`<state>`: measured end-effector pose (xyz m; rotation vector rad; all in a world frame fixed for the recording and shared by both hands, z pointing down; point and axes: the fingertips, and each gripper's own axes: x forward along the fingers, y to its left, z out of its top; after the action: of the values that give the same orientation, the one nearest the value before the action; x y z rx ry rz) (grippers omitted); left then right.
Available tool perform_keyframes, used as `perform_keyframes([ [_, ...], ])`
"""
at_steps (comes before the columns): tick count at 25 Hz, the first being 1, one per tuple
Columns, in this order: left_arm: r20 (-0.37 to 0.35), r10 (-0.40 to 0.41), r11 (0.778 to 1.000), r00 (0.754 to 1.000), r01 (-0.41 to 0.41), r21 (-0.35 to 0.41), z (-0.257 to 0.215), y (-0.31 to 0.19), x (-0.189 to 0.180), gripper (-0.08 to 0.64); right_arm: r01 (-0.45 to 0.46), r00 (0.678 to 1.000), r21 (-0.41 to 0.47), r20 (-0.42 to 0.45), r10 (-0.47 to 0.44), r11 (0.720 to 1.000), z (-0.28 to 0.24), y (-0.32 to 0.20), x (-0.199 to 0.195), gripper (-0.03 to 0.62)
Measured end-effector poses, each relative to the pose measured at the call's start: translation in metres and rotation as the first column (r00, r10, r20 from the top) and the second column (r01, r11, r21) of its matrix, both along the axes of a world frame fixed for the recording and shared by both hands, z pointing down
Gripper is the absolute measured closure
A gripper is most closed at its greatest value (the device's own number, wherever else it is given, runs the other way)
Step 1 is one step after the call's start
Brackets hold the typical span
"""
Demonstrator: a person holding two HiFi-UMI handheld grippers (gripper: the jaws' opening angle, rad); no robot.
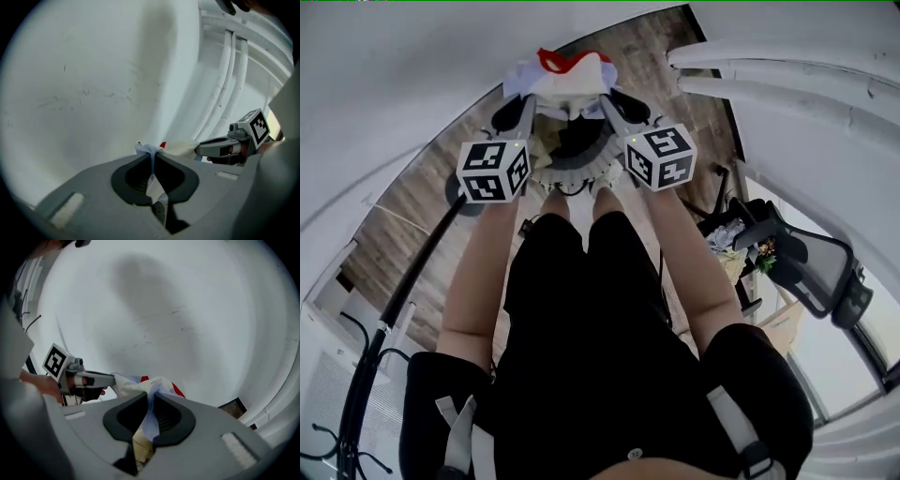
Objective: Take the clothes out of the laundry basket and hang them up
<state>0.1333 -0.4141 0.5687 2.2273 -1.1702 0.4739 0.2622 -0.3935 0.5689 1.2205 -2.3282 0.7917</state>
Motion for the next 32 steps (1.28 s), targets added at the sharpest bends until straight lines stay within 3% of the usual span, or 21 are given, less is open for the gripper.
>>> perform_keyframes([
  [7, -0.095, 0.018, 0.98, 0.995, 0.001, 0.198, -0.13, 0.032, -0.008, 0.545, 0.016, 0.997, 0.222, 0.073, -0.033, 0.975, -0.132, 0.026, -0.017, 0.548],
  [12, -0.131, 0.01, 0.936, 0.991, 0.037, 0.349, -0.209, 0.06, -0.021, 0.545, 0.063, 0.984, 0.401, 0.129, -0.125, 0.914, -0.214, 0.05, -0.029, 0.548],
  [17, -0.123, -0.049, 0.862, 0.991, 0.104, 0.496, -0.283, 0.1, -0.032, 0.545, 0.132, 0.95, 0.561, 0.163, -0.266, 0.817, -0.29, 0.087, -0.032, 0.549],
  [21, -0.137, -0.189, 0.791, 0.972, 0.233, 0.565, -0.331, 0.162, -0.059, 0.545, 0.21, 0.902, 0.629, 0.17, -0.397, 0.748, -0.338, 0.127, -0.05, 0.549],
  [24, -0.128, -0.3, 0.728, 0.945, 0.314, 0.61, -0.361, 0.21, -0.084, 0.545, 0.28, 0.844, 0.672, 0.168, -0.509, 0.685, -0.363, 0.158, -0.077, 0.549],
  [28, -0.113, -0.404, 0.679, 0.908, 0.381, 0.628, -0.38, 0.234, -0.079, 0.545, 0.333, 0.783, 0.677, 0.19, -0.593, 0.656, -0.375, 0.165, -0.075, 0.549],
  [30, -0.109, -0.464, 0.645, 0.879, 0.419, 0.639, -0.385, 0.244, -0.077, 0.545, 0.365, 0.746, 0.678, 0.197, -0.637, 0.638, -0.377, 0.167, -0.076, 0.549],
  [32, -0.106, -0.541, 0.597, 0.834, 0.47, 0.65, -0.388, 0.272, -0.094, 0.545, 0.415, 0.689, 0.679, 0.201, -0.697, 0.606, -0.379, 0.183, -0.096, 0.549],
])
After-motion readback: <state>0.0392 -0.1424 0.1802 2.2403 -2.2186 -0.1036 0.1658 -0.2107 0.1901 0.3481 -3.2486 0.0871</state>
